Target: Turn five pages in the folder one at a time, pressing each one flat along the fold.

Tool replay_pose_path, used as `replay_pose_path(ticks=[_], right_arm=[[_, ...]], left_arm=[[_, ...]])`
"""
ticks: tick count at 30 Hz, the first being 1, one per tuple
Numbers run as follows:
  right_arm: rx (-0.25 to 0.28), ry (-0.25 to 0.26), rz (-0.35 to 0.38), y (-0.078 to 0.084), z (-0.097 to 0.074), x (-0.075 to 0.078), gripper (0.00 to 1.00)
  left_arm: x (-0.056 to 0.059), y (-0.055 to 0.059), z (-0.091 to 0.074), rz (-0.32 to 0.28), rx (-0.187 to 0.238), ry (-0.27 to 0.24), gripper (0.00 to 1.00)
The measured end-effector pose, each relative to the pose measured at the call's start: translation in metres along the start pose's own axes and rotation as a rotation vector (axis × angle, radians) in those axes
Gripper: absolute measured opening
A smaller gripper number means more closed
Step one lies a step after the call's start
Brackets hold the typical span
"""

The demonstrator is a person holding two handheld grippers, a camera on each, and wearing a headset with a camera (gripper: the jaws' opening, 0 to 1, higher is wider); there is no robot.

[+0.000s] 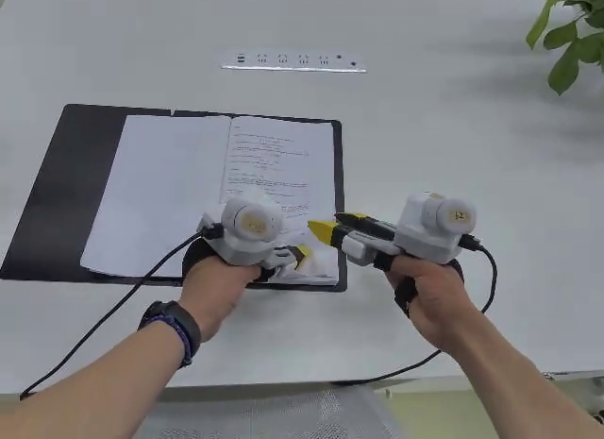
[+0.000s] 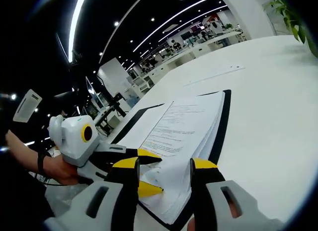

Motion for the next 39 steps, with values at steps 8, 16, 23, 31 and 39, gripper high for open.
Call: replay_pose_path(ticks=[8, 16, 23, 31, 39], right_arm=[[0.001, -0.011, 0.039, 0.0, 0.005, 0.004, 0.39], [0.013, -0.015, 0.061, 0.002, 0.0, 0.004, 0.33], [0.005, -0.017, 0.083, 0.014, -0.003, 0.001, 0.27], [0.05, -0.005, 0.156, 0.02, -0.003, -0.003, 0.14], [0.07, -0.003, 0.16, 0.022, -0.004, -0.012, 0.02]], left_arm=[[0.0, 0.0, -0.001, -0.006, 0.002, 0.007, 0.4], [0.002, 0.001, -0.011, -0.032, -0.006, 0.009, 0.47], [-0.002, 0.001, -0.03, -0.042, 0.002, -0.022, 0.54], [-0.009, -0.001, -0.058, -0.029, 0.026, -0.055, 0.56], [-0.01, 0.006, -0.079, -0.022, 0.03, -0.067, 0.59]])
Point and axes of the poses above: the centre of the closed fingertips' face, and the gripper's own axes: z roughly forward along the fingers, x roughly to its right, y roughly out of its underside, the point moved 5 cm from there along -z, roughly backward along the fingers, and after that the axes turned 1 degree about x, right-handed, at the moved point
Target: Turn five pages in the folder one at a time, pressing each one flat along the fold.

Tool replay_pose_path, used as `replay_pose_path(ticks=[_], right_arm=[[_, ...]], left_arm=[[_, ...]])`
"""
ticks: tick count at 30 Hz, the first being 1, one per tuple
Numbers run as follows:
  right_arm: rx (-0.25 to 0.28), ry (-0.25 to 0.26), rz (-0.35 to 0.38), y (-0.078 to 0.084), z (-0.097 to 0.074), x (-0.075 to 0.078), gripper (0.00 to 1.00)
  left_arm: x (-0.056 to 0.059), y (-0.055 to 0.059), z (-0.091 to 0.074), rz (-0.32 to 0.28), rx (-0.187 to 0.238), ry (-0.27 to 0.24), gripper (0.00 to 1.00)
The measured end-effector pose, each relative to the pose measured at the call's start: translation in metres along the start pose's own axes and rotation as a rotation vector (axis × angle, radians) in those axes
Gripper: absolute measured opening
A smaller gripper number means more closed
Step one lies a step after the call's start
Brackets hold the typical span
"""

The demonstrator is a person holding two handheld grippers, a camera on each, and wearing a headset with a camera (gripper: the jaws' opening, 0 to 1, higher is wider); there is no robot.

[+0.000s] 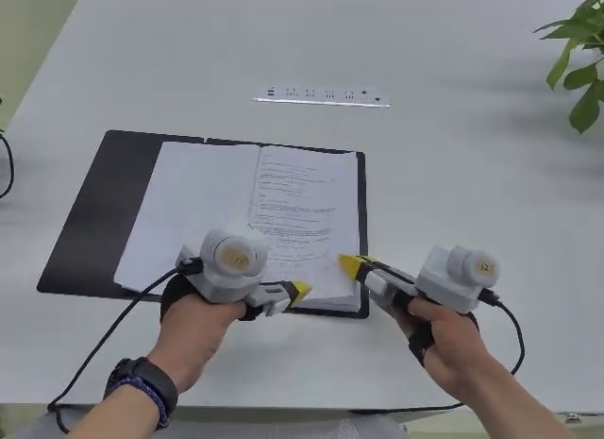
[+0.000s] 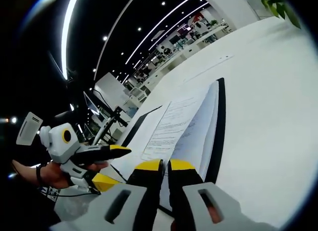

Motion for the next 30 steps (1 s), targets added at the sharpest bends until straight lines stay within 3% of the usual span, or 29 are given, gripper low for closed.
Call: replay_pose_path(ticks=[11, 17, 30], right_arm=[[0.031, -0.015, -0.003, -0.007, 0.004, -0.016, 0.0], [0.055, -0.03, -0.006, -0.012, 0.009, -0.03, 0.0], [0.04, -0.061, -0.037, -0.014, 0.028, -0.054, 0.0]], left_arm=[[-0.003, 0.0, -0.023, 0.029, 0.012, -0.013, 0.62], [-0.006, 0.003, -0.036, 0.016, 0.029, -0.023, 0.62], [-0.022, 0.003, -0.064, 0.006, 0.07, -0.063, 0.62]])
Point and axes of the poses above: the centre of the closed fingertips' face, and the gripper's own axes: z roughly forward along the fingers, x roughly to its right, y roughly out of its underside, the point moved 5 cm from there along -z, roughly backward along the fingers, and after that the axes turned 1 degree about x, right-handed, at the moved point
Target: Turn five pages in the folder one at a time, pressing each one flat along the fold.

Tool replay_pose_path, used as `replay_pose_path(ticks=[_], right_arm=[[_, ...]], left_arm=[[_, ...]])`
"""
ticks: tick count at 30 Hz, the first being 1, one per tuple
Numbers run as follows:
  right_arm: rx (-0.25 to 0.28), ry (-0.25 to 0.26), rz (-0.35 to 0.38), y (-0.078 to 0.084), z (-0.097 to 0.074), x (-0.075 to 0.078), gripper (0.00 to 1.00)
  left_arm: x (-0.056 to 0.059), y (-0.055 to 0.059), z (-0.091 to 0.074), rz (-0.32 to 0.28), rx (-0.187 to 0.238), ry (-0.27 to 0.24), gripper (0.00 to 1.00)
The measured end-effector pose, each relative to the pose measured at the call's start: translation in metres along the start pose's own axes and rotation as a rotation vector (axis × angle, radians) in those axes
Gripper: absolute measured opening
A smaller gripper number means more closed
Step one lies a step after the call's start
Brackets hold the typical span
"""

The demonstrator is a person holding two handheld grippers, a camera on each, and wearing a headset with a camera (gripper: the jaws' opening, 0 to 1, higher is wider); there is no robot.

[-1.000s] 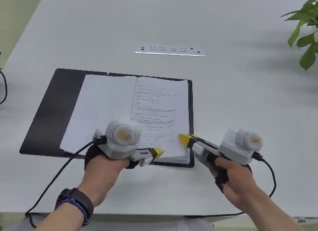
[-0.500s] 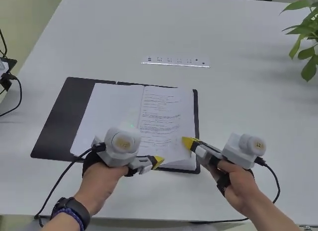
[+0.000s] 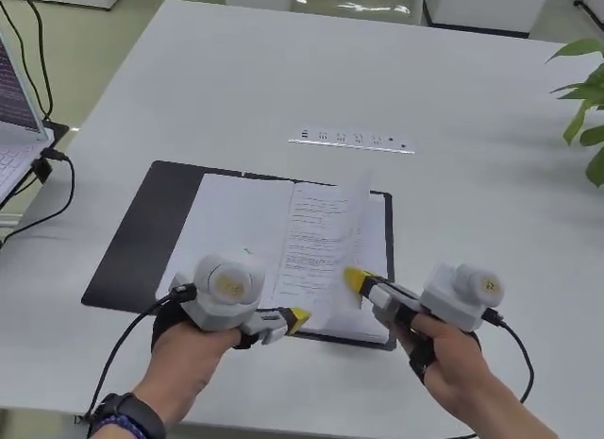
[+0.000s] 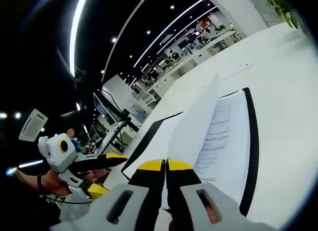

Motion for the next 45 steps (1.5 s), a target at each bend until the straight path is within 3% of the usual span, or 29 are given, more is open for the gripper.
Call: replay_pose_path(ticks=[6, 13, 23, 32, 37, 45], right_arm=[[0.002, -0.014, -0.006, -0.003, 0.011, -0.01, 0.0], [-0.006, -0.031, -0.017, -0.007, 0.025, -0.024, 0.0], [-0.024, -0.069, -0.025, -0.006, 0.055, -0.051, 0.0], [-0.05, -0.103, -0.031, 0.003, 0.079, -0.07, 0.0], [-0.091, -0.127, -0.05, 0.012, 0.093, -0.079, 0.0], [-0.104, -0.153, -0.041, 0.021, 0.112, -0.094, 0.0]], left_arm=[[-0.01, 0.001, -0.011, -0.021, 0.018, -0.026, 0.62], [-0.015, -0.001, -0.017, -0.023, 0.031, -0.031, 0.62], [-0.027, 0.001, -0.03, -0.043, 0.051, -0.051, 0.61], [-0.037, 0.014, -0.041, -0.053, 0.041, -0.073, 0.6], [-0.047, 0.023, -0.049, -0.085, 0.042, -0.094, 0.6], [-0.056, 0.034, -0.06, -0.124, 0.043, -0.119, 0.59]])
Point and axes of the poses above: the centre of the closed fingertips' face, and the gripper's own axes: z roughly forward along the fingers, x roughly to its right, y roughly out of its underside, the point moved 5 cm from there along -z, roughly backward along the fingers, and after that the axes turned 1 degree about x, right-handed, at the moved point
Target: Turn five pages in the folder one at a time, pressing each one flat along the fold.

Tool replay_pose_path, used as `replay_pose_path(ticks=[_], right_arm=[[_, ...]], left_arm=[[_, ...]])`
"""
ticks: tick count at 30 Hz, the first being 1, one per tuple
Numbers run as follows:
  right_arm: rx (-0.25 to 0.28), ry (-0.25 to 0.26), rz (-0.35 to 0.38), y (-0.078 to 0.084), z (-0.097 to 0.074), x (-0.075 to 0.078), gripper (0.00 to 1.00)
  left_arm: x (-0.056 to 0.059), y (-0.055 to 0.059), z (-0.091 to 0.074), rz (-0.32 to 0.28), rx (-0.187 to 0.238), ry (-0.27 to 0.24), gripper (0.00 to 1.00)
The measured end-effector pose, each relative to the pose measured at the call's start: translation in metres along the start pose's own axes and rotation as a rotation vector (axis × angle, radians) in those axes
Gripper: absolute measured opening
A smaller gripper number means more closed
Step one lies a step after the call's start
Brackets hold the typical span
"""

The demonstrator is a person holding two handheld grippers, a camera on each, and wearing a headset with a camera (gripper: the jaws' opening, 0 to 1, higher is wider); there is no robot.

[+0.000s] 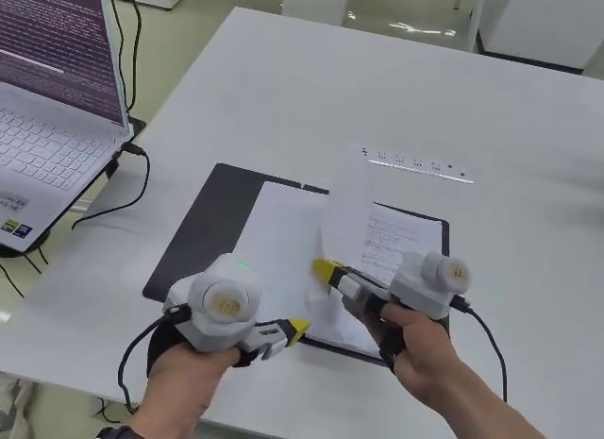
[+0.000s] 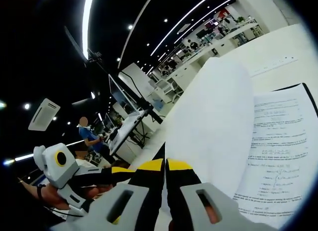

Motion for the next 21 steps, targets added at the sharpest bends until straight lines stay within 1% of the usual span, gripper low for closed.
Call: replay_pose_path(ticks=[3, 6, 14, 21], right_arm=[[-0.011, -0.009, 0.0, 0.003, 0.007, -0.003, 0.0], [-0.018, -0.014, 0.003, 0.006, 0.013, -0.007, 0.0], [-0.034, -0.029, 0.016, 0.011, 0.032, -0.014, 0.0], [-0.047, -0.039, 0.032, 0.017, 0.049, -0.02, 0.0]], left_arm=[[-0.004, 0.0, -0.003, 0.0, -0.001, -0.006, 0.59], [-0.009, 0.001, -0.007, -0.012, 0.007, -0.015, 0.59], [-0.026, 0.011, -0.015, -0.043, 0.006, -0.044, 0.59], [-0.039, 0.013, -0.022, -0.066, 0.013, -0.063, 0.59]])
Point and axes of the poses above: the centre of the closed fingertips' face, and the gripper's own axes: z roughly forward along the fingers, x roughly to its right, y roughly out of its underside, the point moved 5 cm from there along -z, roughly backward along the fingers, and after that the axes turned 1 degree about x, right-handed, at the moved point
